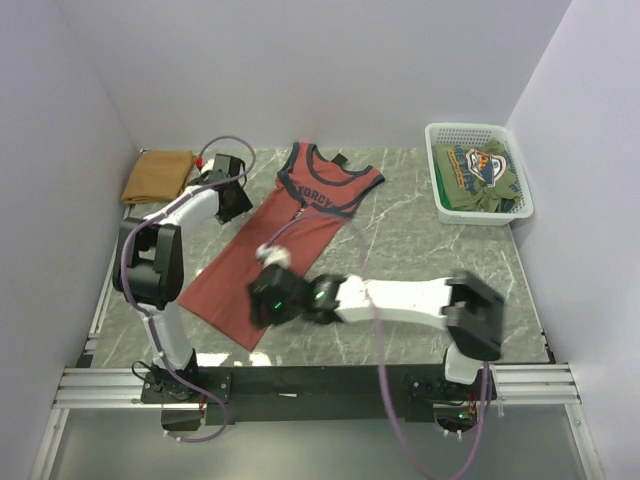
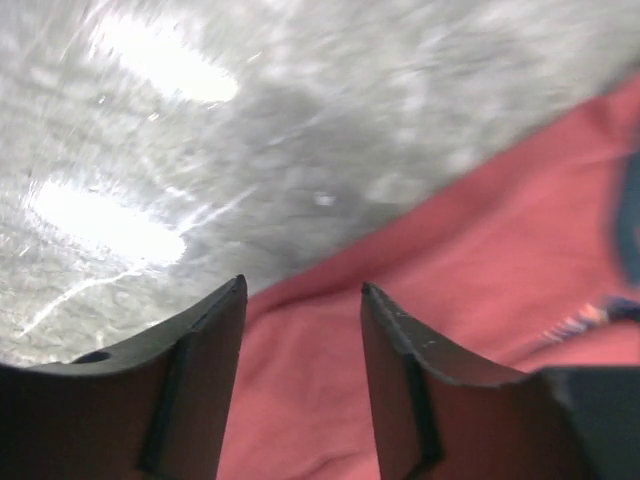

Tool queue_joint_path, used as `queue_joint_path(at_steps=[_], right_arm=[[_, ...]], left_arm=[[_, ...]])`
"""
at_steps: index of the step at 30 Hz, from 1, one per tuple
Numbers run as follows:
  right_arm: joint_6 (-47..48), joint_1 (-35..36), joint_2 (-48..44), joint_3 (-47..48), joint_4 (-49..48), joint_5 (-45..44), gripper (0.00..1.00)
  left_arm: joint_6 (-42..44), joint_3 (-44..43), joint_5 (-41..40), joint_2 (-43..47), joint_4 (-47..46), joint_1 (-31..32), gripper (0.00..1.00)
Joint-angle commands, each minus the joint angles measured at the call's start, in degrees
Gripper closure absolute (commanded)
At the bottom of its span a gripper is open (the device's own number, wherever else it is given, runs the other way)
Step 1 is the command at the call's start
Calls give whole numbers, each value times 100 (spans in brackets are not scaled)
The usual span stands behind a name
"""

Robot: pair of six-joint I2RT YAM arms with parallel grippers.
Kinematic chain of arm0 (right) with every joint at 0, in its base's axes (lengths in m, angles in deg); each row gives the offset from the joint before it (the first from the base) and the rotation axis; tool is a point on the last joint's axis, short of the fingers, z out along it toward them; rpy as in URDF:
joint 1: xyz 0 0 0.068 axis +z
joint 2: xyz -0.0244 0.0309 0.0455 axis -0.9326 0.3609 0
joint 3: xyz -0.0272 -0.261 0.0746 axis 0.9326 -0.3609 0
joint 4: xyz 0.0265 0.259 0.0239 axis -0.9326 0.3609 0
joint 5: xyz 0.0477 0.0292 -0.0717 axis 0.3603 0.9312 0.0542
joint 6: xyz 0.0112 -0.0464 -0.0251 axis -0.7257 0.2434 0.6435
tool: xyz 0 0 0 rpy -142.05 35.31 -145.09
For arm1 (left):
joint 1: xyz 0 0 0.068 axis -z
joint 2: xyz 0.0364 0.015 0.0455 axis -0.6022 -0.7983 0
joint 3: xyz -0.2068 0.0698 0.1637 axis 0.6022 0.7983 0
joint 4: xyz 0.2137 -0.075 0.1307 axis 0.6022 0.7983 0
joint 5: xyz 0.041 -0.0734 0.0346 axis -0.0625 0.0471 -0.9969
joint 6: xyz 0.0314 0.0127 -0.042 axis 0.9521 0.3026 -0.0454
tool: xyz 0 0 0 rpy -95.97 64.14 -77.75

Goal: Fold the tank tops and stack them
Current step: Fold the tank top

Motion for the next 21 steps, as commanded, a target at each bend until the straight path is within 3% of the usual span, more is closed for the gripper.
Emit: queue_joint_path(at_steps=[1, 4, 5, 11, 15, 21], right_arm=[[100, -1195, -1238, -565, 83, -741, 36], [285, -2226, -1689, -1023, 12, -601, 36], [355, -2952, -1681, -989, 39, -583, 36], [1058, -4906, -523, 334, 92, -487, 38], [1322, -5672, 777, 1812, 319, -12, 40], [1489, -6140, 2360, 3755, 671, 348, 38]], left_arm=[[280, -341, 189, 768, 96, 84, 43], [183, -35, 470, 1233, -53, 276, 43], [96, 71, 479, 1357, -131, 365, 43], [-291, 1090, 532, 1877, -659, 1586, 47], [-441, 1504, 550, 1632, -1054, 2035, 52], [-336, 1583, 312, 964, -1284, 2167, 56]])
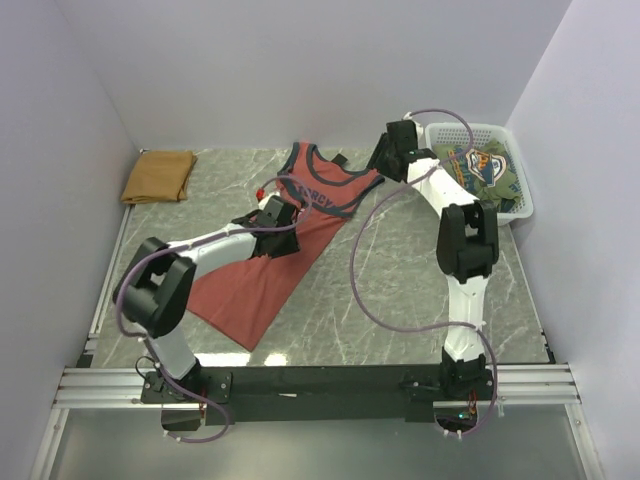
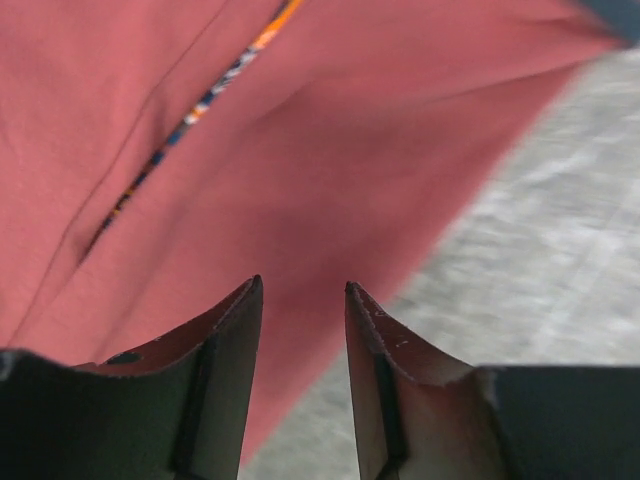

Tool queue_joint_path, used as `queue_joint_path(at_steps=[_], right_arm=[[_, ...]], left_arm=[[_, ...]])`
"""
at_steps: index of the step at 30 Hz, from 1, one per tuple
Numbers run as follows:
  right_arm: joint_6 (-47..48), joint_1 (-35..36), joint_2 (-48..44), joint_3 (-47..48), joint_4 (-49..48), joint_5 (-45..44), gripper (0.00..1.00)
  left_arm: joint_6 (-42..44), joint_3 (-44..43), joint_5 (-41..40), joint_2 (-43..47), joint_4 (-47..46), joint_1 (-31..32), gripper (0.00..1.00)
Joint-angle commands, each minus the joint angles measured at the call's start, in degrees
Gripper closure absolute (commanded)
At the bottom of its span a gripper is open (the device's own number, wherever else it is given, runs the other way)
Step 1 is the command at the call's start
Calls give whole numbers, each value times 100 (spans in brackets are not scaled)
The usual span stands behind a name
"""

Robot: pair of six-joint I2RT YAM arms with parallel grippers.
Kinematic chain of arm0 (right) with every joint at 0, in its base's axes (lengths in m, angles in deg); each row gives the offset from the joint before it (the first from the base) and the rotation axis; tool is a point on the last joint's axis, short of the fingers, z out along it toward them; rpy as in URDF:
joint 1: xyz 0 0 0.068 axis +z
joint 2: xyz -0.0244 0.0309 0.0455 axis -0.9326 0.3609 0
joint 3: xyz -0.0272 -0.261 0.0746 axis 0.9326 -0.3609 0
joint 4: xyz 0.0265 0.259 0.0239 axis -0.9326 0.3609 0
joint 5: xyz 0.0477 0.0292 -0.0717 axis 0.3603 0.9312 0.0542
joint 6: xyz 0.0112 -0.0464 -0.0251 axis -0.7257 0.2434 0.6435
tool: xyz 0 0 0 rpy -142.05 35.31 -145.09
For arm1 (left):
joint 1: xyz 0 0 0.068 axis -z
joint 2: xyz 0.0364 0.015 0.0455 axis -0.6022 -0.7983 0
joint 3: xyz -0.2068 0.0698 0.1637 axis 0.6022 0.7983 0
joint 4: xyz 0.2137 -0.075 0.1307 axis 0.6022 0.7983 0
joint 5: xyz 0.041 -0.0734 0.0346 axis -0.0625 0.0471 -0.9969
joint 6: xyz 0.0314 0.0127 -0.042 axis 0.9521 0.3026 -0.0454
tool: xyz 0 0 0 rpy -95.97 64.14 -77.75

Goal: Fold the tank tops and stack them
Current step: Fold the tank top

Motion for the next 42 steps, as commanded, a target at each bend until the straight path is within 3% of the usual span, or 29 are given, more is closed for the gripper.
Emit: queue_joint_path(at_steps=[1, 6, 10, 21, 31, 36, 42], right_arm=[[230, -226, 585, 920, 295, 334, 38], [309, -376, 1202, 1615, 340, 475, 37], [415, -385, 1274, 1625, 340, 422, 37], [757, -367, 160, -184, -169, 554, 36], [837, -165, -1002, -2311, -1127, 879, 35], [889, -16, -915, -2384, -1111, 862, 39], [811, 72, -573, -2085, -734, 598, 51]], left_arm=[[-10, -34, -256, -295, -335, 8, 57], [-159, 386, -608, -508, -282, 69, 58], [-353, 975, -397, -446, -388, 131, 64], [-581, 2461, -160, 1345, 420, 157, 66], [-353, 2620, 7, 1901, 834, 157, 66], [-247, 2585, 69, 1857, 816, 157, 67], [-168, 2611, 112, 1962, 817, 157, 66]])
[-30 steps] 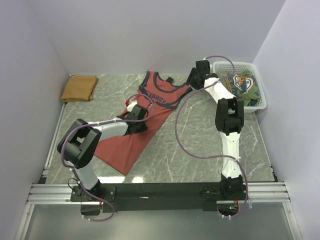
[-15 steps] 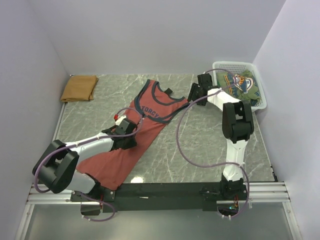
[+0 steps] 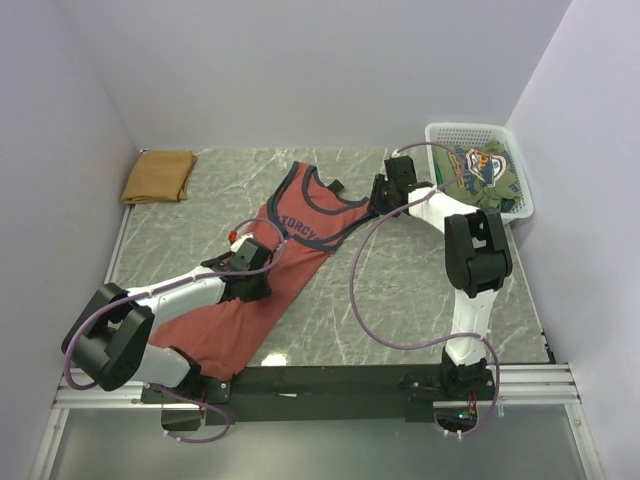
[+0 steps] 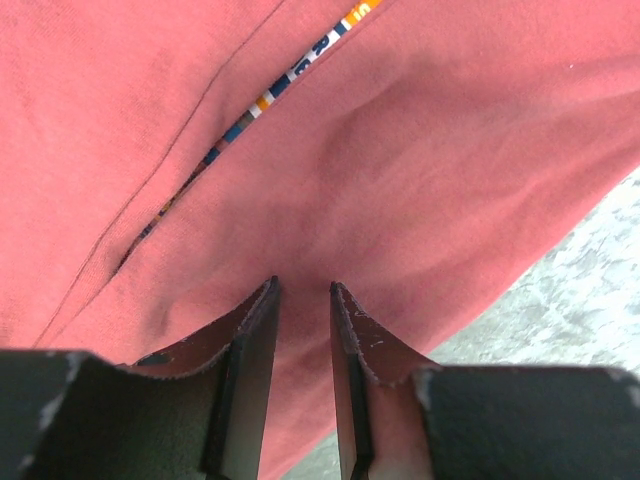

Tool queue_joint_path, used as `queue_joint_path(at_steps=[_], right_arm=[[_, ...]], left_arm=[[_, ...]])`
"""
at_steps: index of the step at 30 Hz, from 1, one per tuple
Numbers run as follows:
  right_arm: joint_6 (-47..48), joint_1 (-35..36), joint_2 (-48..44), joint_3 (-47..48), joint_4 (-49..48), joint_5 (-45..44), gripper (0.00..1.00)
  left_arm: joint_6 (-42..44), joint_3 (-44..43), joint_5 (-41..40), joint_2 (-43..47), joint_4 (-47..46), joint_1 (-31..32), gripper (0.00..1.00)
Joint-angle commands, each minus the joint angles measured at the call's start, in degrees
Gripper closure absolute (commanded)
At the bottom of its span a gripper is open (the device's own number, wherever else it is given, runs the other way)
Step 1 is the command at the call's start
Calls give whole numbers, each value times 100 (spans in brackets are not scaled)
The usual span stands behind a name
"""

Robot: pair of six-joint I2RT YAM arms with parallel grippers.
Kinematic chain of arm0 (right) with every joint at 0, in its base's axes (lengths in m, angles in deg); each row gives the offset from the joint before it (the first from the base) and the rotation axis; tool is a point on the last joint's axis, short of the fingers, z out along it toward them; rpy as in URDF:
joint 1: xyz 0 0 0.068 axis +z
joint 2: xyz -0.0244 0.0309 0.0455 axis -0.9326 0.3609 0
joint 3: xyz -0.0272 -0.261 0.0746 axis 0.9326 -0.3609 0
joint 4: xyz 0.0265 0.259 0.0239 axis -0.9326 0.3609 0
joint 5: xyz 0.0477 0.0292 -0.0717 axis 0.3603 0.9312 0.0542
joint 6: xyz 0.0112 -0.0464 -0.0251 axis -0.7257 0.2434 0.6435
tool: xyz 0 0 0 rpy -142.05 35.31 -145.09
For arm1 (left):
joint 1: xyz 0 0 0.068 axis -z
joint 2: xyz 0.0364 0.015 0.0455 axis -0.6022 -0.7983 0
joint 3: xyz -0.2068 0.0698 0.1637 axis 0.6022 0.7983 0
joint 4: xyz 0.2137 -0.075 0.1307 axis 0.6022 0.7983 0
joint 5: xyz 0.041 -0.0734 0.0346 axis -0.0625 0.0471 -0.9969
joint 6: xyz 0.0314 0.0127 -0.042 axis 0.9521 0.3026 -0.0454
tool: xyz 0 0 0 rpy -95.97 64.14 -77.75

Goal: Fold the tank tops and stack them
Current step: Fold the tank top

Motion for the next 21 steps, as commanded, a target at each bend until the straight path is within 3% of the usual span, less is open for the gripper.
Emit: queue_joint_path(at_steps=[1, 13, 21], right_arm=[[30, 65, 221, 424, 198, -367, 51], [74, 163, 1022, 1690, 1543, -1142, 65], [223, 180, 1075, 2147, 1912, -1283, 86]], left_arm=[[195, 118, 167, 76, 493, 22, 66], [300, 188, 369, 217, 467, 22, 66], [405, 188, 580, 252, 423, 22, 66]])
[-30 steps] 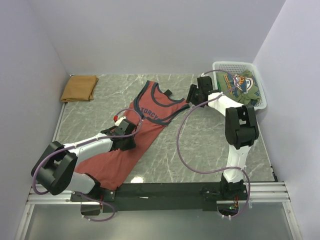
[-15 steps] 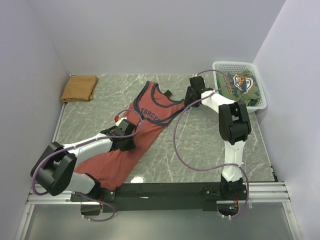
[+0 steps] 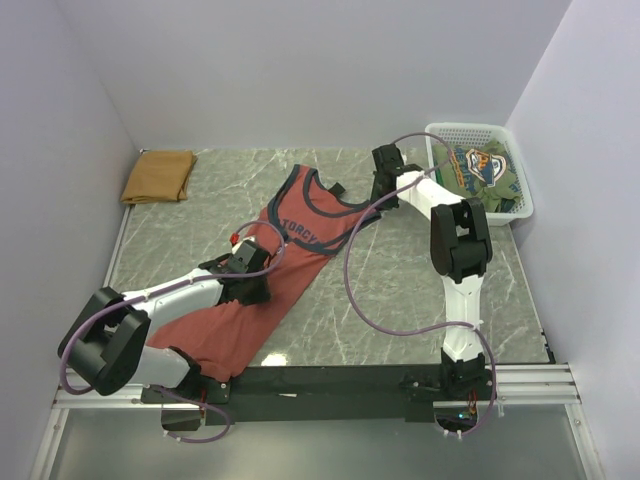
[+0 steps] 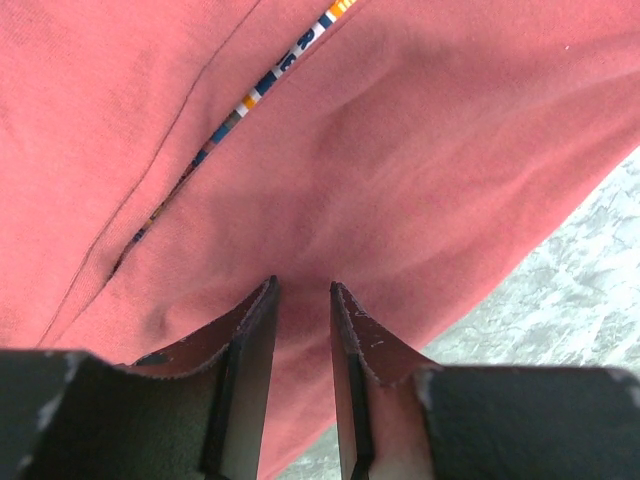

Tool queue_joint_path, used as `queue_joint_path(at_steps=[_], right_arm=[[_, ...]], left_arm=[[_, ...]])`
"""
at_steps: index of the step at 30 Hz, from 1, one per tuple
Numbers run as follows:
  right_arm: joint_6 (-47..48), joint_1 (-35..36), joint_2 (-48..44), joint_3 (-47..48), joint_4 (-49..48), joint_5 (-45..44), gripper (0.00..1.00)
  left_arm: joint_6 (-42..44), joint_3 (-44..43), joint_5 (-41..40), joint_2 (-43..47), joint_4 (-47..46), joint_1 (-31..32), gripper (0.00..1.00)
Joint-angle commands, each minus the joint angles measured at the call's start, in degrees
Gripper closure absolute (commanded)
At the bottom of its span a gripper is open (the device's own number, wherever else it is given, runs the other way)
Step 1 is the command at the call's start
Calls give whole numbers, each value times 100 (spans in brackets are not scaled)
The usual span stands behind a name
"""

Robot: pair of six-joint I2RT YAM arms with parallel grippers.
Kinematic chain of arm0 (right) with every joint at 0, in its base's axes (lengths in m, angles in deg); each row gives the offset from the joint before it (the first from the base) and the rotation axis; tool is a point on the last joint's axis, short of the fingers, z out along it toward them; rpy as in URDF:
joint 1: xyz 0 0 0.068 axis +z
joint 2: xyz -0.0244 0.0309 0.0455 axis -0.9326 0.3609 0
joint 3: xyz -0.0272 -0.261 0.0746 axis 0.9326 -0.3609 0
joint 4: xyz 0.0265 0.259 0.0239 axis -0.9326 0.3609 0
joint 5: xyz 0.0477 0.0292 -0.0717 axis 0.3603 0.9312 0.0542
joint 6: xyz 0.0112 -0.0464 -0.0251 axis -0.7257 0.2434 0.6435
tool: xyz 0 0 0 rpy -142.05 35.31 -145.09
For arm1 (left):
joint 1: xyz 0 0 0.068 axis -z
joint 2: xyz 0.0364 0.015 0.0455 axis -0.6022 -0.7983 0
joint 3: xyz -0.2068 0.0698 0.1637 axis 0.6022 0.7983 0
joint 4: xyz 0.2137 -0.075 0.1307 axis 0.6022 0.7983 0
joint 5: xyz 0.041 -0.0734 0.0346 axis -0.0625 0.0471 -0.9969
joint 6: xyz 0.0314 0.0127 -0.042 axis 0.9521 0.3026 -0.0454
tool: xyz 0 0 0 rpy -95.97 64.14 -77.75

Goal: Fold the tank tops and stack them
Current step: Fold the tank top

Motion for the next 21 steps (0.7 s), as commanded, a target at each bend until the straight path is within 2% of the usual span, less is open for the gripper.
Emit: queue_joint_path(at_steps=[1, 8, 15, 20, 21], right_arm=[[132, 47, -7, 456, 339, -339, 89], [263, 56, 27, 1212, 1156, -980, 92], [308, 82, 309, 1459, 1473, -1315, 89], [237, 99, 231, 1310, 1456, -1324, 72], [229, 143, 126, 1048, 1264, -1298, 64]], left_arm=[[172, 120, 292, 94, 287, 24, 66], [207, 164, 432, 77, 234, 24, 66], [216, 208, 573, 112, 129, 33, 67], [251, 199, 713, 121, 41, 33, 65], [259, 191, 722, 129, 32, 33, 65]])
